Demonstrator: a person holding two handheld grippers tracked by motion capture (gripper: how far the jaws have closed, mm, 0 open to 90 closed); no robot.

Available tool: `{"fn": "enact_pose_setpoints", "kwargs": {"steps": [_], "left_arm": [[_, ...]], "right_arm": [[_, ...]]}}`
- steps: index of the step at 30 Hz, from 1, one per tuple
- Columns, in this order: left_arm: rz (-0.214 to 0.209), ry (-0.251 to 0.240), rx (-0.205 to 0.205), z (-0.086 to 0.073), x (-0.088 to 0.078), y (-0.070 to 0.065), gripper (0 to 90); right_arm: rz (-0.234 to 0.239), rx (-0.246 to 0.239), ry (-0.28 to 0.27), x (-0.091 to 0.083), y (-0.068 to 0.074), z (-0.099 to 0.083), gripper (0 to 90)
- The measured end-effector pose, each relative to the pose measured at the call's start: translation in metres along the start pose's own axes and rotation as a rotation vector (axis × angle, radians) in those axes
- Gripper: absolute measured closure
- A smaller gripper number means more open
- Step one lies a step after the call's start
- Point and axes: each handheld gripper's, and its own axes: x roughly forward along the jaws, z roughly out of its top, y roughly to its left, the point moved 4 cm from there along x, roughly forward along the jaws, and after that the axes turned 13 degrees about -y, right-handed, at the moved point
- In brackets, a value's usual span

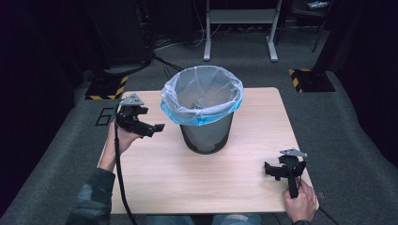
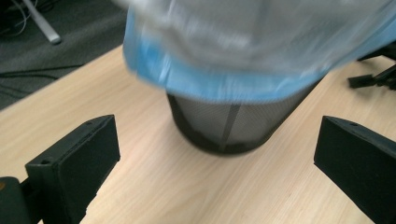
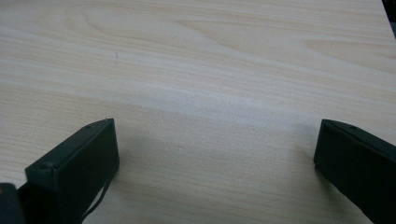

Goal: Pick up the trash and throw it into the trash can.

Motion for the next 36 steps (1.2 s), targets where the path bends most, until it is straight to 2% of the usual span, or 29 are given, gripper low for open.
{"fn": "enact_pose_setpoints", "kwargs": {"steps": [1, 2, 3, 8, 9, 10, 11, 13, 18, 20, 21, 24, 25, 28, 30, 36], "left_arm": [[0.008, 0.006, -0.011, -0.016, 0.0, 0.003, 0.0], [0.01, 0.005, -0.019, -0.023, 0.0, 0.003, 0.0], [0.01, 0.005, -0.019, -0.023, 0.0, 0.003, 0.0], [0.054, 0.03, -0.062, -0.086, 0.004, 0.01, 0.0], [0.061, 0.032, -0.069, -0.094, 0.005, 0.01, 0.0], [0.061, 0.032, -0.069, -0.094, 0.005, 0.01, 0.0], [0.061, 0.033, -0.089, -0.108, 0.006, 0.009, 0.0], [0.08, 0.069, -0.099, -0.139, 0.01, 0.009, 0.0], [0.109, 0.093, -0.126, -0.175, 0.012, 0.009, 0.0], [0.118, 0.097, -0.123, -0.18, 0.012, 0.009, 0.0], [0.129, 0.103, -0.129, -0.189, 0.011, 0.01, 0.0], [0.138, 0.118, -0.121, -0.199, 0.011, 0.009, 0.0], [0.144, 0.121, -0.118, -0.207, 0.012, 0.008, 0.0], [0.158, 0.11, -0.105, -0.209, 0.011, 0.007, 0.0], [0.17, 0.126, -0.061, -0.209, 0.013, 0.005, 0.0], [0.186, 0.124, -0.073, -0.209, 0.013, 0.004, 0.0]], "right_arm": [[0.0, 0.0, 0.0, 0.0, 0.0, 0.0, 0.0], [0.0, 0.0, 0.0, 0.0, 0.0, 0.0, 0.0], [0.0, 0.0, 0.0, 0.0, 0.0, 0.0, 0.0], [0.0, 0.0, 0.0, 0.0, 0.0, 0.0, 0.0], [0.0, 0.0, 0.0, 0.0, 0.0, 0.0, 0.0], [0.0, 0.0, 0.0, 0.0, 0.0, 0.0, 0.0], [0.0, 0.0, 0.0, 0.0, 0.0, 0.0, 0.0], [0.0, 0.0, 0.0, 0.0, 0.0, 0.0, 0.0], [0.0, 0.0, 0.0, 0.0, 0.0, 0.0, 0.0], [0.0, 0.0, 0.0, 0.0, 0.0, 0.0, 0.0], [0.0, 0.0, 0.0, 0.0, 0.0, 0.0, 0.0], [0.0, 0.0, 0.0, 0.0, 0.0, 0.0, 0.0], [0.0, 0.0, 0.0, 0.0, 0.0, 0.0, 0.0], [0.0, 0.0, 0.0, 0.0, 0.0, 0.0, 0.0], [0.0, 0.0, 0.0, 0.0, 0.0, 0.0, 0.0], [0.001, 0.001, -0.003, 0.0, 0.0, 0.0, 0.0]]}}
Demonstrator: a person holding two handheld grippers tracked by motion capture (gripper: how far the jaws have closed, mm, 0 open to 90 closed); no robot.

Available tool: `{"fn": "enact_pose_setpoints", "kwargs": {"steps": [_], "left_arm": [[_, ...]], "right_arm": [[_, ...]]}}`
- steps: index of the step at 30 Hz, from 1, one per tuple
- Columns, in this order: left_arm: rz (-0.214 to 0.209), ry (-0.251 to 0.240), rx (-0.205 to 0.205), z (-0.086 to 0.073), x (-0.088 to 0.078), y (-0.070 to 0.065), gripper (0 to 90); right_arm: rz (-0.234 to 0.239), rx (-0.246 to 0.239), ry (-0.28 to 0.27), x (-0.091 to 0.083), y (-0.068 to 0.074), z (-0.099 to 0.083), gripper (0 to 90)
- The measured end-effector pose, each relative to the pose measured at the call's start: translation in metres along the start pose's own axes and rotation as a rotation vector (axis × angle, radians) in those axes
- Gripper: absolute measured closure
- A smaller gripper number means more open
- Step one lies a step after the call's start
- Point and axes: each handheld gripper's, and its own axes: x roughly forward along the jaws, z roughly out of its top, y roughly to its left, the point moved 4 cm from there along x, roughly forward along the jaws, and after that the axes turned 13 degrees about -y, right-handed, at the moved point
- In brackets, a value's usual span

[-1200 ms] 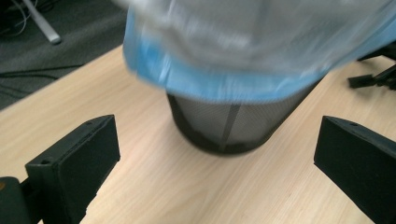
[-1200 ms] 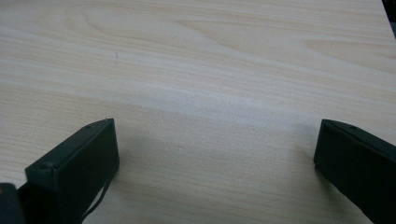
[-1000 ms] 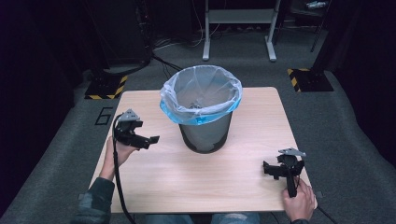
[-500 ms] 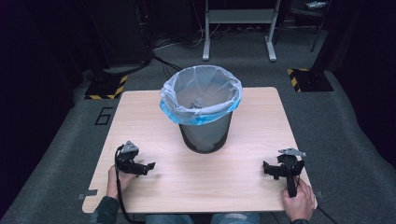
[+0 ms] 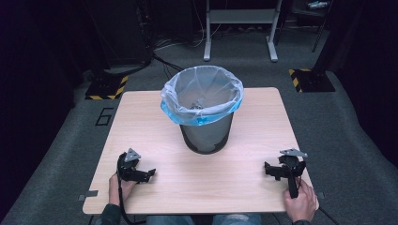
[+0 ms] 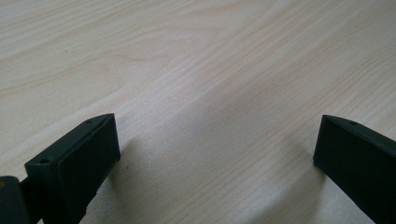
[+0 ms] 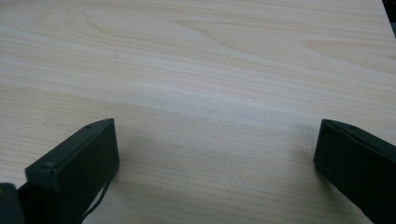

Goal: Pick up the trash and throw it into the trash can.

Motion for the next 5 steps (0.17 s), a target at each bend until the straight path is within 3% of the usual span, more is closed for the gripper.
{"fn": "enact_pose_setpoints", "kwargs": {"steps": [5], "left_arm": [[0.001, 0.001, -0.003, 0.0003, 0.0005, -0.0001, 0.0]], "right_arm": [[0.001, -0.003, 0.003, -0.0001, -0.0002, 0.0001, 0.0]]}}
